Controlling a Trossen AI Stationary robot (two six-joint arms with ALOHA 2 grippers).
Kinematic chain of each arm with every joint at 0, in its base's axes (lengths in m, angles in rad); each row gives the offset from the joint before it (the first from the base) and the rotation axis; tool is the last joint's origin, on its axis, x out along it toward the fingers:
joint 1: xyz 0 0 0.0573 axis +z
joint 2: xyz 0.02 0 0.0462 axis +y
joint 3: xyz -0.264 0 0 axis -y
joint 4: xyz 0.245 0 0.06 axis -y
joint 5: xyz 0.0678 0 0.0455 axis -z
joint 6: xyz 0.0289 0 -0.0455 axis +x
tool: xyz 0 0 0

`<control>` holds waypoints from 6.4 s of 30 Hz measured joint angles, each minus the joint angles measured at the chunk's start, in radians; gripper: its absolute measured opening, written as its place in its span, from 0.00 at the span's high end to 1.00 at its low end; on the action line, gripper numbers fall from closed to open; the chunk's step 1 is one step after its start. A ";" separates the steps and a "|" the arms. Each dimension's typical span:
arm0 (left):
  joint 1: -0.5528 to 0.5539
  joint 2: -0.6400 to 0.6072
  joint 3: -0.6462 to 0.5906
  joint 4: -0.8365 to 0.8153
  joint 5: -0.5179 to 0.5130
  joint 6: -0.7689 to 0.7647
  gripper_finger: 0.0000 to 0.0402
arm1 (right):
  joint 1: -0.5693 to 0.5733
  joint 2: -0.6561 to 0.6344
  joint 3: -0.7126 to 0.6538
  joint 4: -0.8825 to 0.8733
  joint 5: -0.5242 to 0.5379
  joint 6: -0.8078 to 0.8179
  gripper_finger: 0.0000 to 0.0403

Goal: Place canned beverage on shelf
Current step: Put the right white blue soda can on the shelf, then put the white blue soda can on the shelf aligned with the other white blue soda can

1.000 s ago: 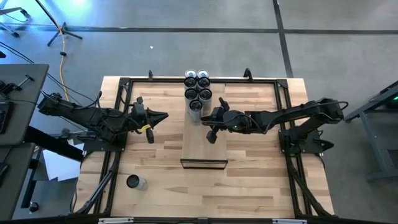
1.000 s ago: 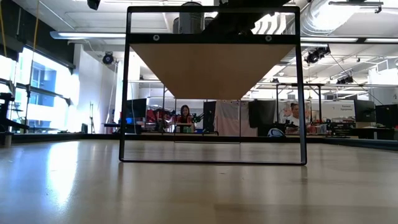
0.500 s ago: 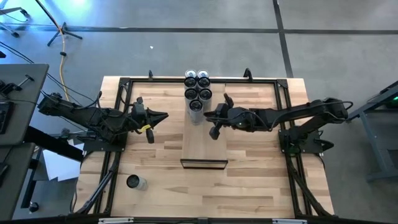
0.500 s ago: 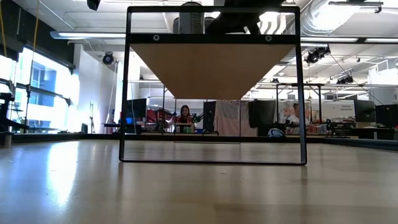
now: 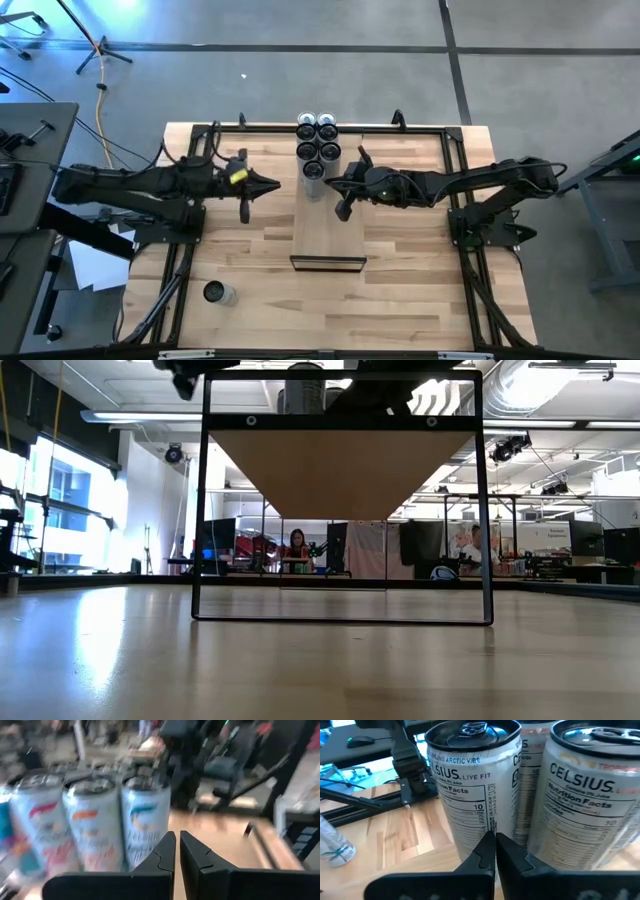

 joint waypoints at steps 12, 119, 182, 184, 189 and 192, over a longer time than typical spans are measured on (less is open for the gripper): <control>0.135 -0.001 -0.204 0.309 0.239 -0.089 1.00 | 0.000 0.000 0.000 0.014 -0.006 0.007 1.00; -0.067 -0.082 0.133 -0.203 0.278 -0.158 1.00 | -0.025 -0.143 0.000 -0.085 -0.043 -0.002 1.00; -0.761 0.504 0.676 -1.246 0.255 -0.551 0.02 | 0.172 -0.247 0.000 -0.324 0.036 0.067 1.00; -0.765 0.524 0.690 -1.291 0.236 -0.508 0.02 | 0.172 -0.247 0.000 -0.324 0.037 0.067 1.00; -0.770 0.525 0.690 -1.302 0.230 -0.625 0.02 | 0.172 -0.247 0.000 -0.324 0.040 0.066 1.00; -0.773 0.521 0.690 -1.317 0.230 -0.703 0.02 | 0.172 -0.247 0.000 -0.324 0.040 0.067 1.00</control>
